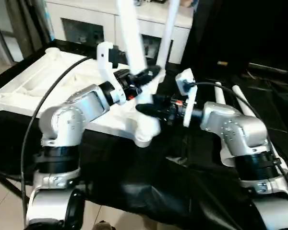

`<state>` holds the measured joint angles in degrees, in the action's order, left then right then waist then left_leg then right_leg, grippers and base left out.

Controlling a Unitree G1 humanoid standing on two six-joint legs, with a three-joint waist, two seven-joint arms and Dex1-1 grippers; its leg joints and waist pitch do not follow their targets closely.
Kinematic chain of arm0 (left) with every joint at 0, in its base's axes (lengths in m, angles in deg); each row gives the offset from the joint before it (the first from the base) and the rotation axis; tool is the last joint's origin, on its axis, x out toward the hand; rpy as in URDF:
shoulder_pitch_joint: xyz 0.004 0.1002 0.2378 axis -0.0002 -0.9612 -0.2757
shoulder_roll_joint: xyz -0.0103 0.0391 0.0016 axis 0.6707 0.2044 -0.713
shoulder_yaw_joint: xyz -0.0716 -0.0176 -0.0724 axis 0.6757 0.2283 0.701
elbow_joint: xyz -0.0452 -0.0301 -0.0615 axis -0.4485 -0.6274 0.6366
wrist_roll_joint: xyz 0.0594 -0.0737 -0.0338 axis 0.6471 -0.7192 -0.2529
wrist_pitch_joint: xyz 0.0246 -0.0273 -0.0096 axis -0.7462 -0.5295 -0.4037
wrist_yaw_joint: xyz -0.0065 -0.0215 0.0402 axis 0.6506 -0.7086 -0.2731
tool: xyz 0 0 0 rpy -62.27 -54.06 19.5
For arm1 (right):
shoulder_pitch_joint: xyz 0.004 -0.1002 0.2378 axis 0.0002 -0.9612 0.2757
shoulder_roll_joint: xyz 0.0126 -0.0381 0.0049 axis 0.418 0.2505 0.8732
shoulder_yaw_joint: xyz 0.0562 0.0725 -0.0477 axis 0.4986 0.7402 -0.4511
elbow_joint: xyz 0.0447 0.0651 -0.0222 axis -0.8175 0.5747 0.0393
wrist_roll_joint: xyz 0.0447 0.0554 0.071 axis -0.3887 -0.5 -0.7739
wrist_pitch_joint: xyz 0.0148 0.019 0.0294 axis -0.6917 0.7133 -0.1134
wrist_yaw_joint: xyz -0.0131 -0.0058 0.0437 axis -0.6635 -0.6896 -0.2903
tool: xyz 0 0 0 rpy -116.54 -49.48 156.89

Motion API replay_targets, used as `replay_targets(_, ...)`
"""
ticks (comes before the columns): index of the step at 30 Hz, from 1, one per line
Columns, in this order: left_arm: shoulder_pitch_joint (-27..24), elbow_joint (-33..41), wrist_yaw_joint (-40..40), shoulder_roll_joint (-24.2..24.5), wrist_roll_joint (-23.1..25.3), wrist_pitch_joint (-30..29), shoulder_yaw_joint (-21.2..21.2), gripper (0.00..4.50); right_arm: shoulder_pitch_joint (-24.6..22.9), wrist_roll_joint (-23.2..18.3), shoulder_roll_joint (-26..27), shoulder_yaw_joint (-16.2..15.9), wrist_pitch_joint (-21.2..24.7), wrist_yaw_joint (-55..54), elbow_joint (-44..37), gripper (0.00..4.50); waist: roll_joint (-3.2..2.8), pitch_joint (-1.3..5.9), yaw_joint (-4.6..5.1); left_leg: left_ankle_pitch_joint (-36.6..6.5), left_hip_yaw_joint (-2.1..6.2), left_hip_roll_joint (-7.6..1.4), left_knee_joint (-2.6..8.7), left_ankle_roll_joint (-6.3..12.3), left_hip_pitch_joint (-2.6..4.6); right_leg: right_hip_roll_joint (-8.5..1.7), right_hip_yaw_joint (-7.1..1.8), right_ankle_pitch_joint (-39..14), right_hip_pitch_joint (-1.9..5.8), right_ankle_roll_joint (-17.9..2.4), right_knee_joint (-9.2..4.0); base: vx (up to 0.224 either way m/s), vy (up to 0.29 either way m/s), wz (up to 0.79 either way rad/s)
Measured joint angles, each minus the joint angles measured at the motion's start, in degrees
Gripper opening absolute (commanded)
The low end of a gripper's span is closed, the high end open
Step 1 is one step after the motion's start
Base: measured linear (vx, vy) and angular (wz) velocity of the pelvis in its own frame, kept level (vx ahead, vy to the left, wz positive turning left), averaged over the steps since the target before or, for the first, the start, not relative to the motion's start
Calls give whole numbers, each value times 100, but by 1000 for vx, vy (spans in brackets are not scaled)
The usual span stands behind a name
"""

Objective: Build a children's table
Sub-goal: Insert table leg to table base

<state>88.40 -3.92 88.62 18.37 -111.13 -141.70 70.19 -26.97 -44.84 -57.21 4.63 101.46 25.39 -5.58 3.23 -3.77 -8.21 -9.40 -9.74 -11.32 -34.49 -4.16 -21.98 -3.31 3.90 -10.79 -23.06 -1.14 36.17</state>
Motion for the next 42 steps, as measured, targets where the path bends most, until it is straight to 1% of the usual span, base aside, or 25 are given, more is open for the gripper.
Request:
replay_targets(1,-19,50,91,-5,-83,-39,-12,191,-17,-60,-55,-27,38,108,-42,307,0,0,-1,0,0,0,0,0,0,0,0,0,0,0,0,0,0,0)
replay_targets(2,-21,102,136,-20,-163,-63,-12,191,-45,-82,-104,-61,60,203,-109,278,0,0,-2,1,0,0,0,1,0,0,0,0,0,0,0,0,0,0)
replay_targets(5,-20,192,183,-46,-259,-80,-2,191,-54,-120,-155,-227,156,352,-191,256,1,0,0,2,0,0,-1,1,2,0,0,3,1,-4,2,0,0,0)
replay_targets(6,-20,192,183,-47,-268,-102,6,191,-58,-119,-156,-261,170,354,-202,256,1,0,-1,4,0,0,-1,0,2,0,0,4,1,-4,2,0,0,0)
replay_targets(8,-20,192,183,-48,-271,-123,16,191,-59,-118,-155,-266,171,355,-204,230,1,1,-1,6,0,0,-1,-1,2,0,0,5,1,-3,1,0,0,0)
replay_targets(11,-21,192,184,-39,-276,-130,33,191,-59,-115,-145,-271,165,354,-217,221,2,1,-9,6,0,0,-1,-1,1,0,0,6,1,-2,1,0,0,0)
replay_targets(12,-22,192,182,-37,-277,-128,33,191,-59,-115,-143,-274,161,343,-217,211,2,1,-9,6,0,0,-1,-1,1,0,0,5,1,-2,1,0,0,0)
replay_targets(13,-21,192,133,-47,-274,-122,33,247,-59,-114,-134,-275,158,320,-216,202,3,2,-8,6,0,0,-1,-1,1,0,0,5,1,-2,1,0,0,0)
replay_targets(14,-20,188,58,-65,-274,-122,35,261,-61,-112,-131,-273,155,293,-209,202,3,2,-8,6,0,0,-1,-1,0,0,0,5,1,-2,1,0,0,0)
replay_targets(16,58,85,-289,-248,-209,-17,121,261,-85,14,-105,-280,119,78,-159,202,8,3,-23,7,0,0,-2,-2,-1,0,1,6,1,-2,1,0,0,0)
replay_targets(17,102,52,-396,-262,-174,43,139,268,-132,45,-82,-292,117,17,-146,201,10,4,-19,7,0,0,-2,-2,-1,0,1,6,1,-2,0,0,0,0)
replay_targets(18,156,24,-507,-257,-103,97,191,282,-219,92,-49,-322,116,-37,-133,201,10,4,-15,7,0,0,-2,-2,0,0,0,6,2,-1,0,0,0,0)
replay_targets(19,197,-15,-569,-243,-86,109,239,304,-252,131,-26,-352,115,-65,-99,201,10,3,-10,8,0,0,-2,-3,0,0,0,7,0,0,0,0,0,0)
replay_targets(21,253,-60,-623,-236,-80,108,310,307,-271,159,-14,-365,111,-114,-18,200,10,3,2,8,0,0,-2,-3,-1,0,0,7,0,0,0,0,0,0)
replay_targets(26,263,-77,-616,-146,-84,101,322,307,-271,186,2,-364,69,-206,9,200,10,3,-2,7,0,-1,-1,-3,-1,0,1,7,0,1,-1,0,0,0)
replay_targets(28,262,-75,-616,-143,-109,87,323,276,-270,193,8,-364,38,-229,10,200,10,3,-14,8,0,-1,-2,-3,-2,0,1,7,0,0,-1,0,0,0)
replay_targets(32,261,-74,-616,-145,-116,61,330,265,-270,214,18,-366,-23,-219,10,200,10,3,-13,8,0,-1,-2,-3,0,0,0,9,1,0,-1,0,0,0)
replay_targets(33,261,-72,-612,-147,-122,53,328,225,-271,236,18,-367,-47,-226,10,200,10,3,-13,8,0,-1,-2,-4,0,0,1,9,1,0,-1,0,0,0)
replay_targets(36,261,-73,-608,-145,-140,53,354,226,-271,334,19,-419,-256,-206,11,200,10,3,-7,8,0,-1,-2,-4,-1,0,1,10,1,0,-1,0,0,0)
replay_targets(38,262,-72,-577,-127,-217,47,388,195,-271,375,19,-432,-378,-190,12,200,10,4,-6,8,0,-1,-2,-4,-1,0,0,10,1,0,-1,0,0,0)
replay_targets(39,261,-73,-551,-102,-220,46,388,190,-271,377,16,-432,-389,-171,12,200,10,3,-4,8,0,-1,-2,-4,-1,0,1,10,1,0,-1,0,0,0)
replay_targets(40,261,-79,-511,-64,-220,43,386,190,-271,376,16,-434,-389,-160,12,235,10,3,-5,8,0,-1,-2,-4,-1,0,1,10,0,0,-1,0,0,0)
replay_targets(42,261,-80,-456,-12,-218,43,371,187,-268,375,16,-434,-389,-124,12,270,10,3,-10,8,0,-1,-2,-4,-1,0,0,10,1,0,-1,0,0,0)
